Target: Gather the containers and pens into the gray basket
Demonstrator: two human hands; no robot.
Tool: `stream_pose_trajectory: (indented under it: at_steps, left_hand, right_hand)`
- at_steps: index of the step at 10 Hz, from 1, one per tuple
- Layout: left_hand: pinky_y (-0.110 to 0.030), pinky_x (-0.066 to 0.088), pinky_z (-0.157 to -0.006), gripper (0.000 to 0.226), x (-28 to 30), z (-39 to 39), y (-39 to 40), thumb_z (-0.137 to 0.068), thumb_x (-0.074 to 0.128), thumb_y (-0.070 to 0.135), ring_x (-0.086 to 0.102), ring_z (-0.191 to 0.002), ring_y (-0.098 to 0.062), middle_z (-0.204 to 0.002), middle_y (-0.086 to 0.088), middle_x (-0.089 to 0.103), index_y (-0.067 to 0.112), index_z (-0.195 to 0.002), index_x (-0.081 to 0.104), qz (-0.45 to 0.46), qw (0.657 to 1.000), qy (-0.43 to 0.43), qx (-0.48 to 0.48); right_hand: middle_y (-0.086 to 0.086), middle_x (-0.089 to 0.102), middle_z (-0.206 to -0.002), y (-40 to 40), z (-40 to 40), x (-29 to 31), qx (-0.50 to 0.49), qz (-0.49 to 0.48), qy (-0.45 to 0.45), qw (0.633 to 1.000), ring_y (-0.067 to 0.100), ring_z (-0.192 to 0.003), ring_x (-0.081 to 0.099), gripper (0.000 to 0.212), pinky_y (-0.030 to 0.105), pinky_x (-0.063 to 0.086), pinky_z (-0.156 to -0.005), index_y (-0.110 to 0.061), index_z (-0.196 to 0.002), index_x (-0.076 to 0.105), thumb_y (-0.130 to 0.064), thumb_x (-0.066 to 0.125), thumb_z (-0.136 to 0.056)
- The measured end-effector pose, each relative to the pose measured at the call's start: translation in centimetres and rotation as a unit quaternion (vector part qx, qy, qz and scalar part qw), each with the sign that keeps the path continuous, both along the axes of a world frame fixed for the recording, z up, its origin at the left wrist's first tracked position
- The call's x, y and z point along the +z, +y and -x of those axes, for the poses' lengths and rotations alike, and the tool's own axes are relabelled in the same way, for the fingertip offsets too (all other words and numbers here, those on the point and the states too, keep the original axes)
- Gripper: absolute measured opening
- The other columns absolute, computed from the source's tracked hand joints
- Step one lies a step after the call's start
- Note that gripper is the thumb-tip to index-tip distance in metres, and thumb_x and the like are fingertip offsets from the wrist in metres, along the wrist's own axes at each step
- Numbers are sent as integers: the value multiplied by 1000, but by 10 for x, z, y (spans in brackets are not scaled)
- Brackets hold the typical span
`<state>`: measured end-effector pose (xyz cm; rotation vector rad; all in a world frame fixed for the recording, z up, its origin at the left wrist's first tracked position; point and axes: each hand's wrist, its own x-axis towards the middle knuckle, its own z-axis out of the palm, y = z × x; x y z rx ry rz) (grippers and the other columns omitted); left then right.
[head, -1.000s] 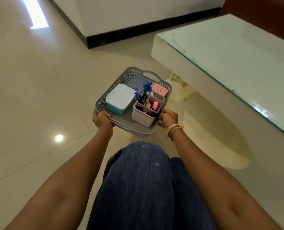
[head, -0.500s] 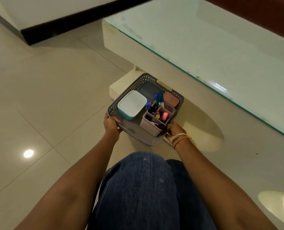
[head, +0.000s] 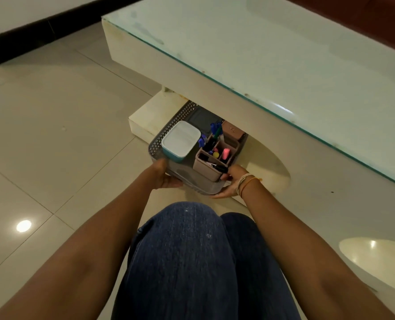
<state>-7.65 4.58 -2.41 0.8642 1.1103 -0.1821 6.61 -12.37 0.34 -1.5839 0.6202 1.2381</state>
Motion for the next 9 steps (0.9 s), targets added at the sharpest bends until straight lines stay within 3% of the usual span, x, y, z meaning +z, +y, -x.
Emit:
stream_pose_trajectory:
  at_steps: [1,2,3,4,5,6,7,8,9]
  left_hand:
    - [-46,59,-76,40,5,-9,5,-99,42,21,66,-82,-37,-99,-24,62,1,-133,36,14,999,-30,16]
    - [-46,57,-85,40,10,-23,10,-96,45,11,65,-100,-39,-113,-26,63,-1,-133,40,41,997,-65,3]
    - [-44,58,-81,38,11,-31,9,-97,43,9,65,-105,-37,-121,-27,61,-3,-133,42,33,996,-73,-32]
    - [-36,61,-70,34,11,-45,8,-98,45,10,71,-87,-29,-114,-24,65,-4,-130,48,10,994,-93,-54]
    - [-32,62,-68,28,17,-51,8,-98,47,10,73,-76,-23,-102,-19,69,-1,-122,53,0,992,-112,-64]
    - [-29,62,-67,16,22,-62,8,-98,48,11,74,-70,-18,-95,-14,69,5,-107,59,-43,988,-120,-91]
    - [-29,61,-68,16,18,-73,15,-99,45,15,73,-70,-16,-97,-13,69,7,-103,59,-67,985,-116,-105]
    - [-39,57,-81,30,19,-80,9,-102,40,27,69,-97,-27,-124,-20,60,8,-122,52,-80,984,-97,-127]
    - [-48,47,-93,50,24,-81,1,-102,33,40,53,-121,-40,-140,-20,47,12,-144,30,-163,966,-29,-198]
  right_hand:
    - [27,46,-125,5,-8,3,-6,-17,22,1000,47,-128,43,19,64,36,-101,-1,-89,50,0,30,-90]
    - [25,42,-141,7,-24,1,-36,-38,9,999,43,-131,42,21,62,36,-105,-1,-101,50,3,31,-93]
    - [23,42,-143,6,-36,-2,-35,-41,-4,999,41,-132,42,20,62,36,-104,-2,-93,50,3,31,-93]
    - [20,44,-143,7,-57,-7,-34,-41,-27,998,38,-132,43,22,61,35,-105,-2,-94,51,3,29,-94]
    - [21,45,-143,7,-62,-5,-39,-41,-37,998,38,-132,43,28,59,35,-107,0,-112,52,3,30,-95]
    - [19,47,-141,11,-66,0,-41,-51,-63,996,38,-131,45,31,59,38,-106,-5,-121,48,4,32,-96]
    - [16,52,-134,14,-71,3,-38,-60,-82,994,36,-129,47,26,58,39,-105,-7,-117,48,3,34,-97]
    - [14,51,-135,21,-76,2,-52,-53,-102,992,34,-129,47,37,57,40,-105,-7,-132,48,0,35,-99]
    - [14,47,-141,27,-70,-6,-58,-21,-154,986,34,-130,46,40,52,39,-107,-3,-138,42,-6,36,-99]
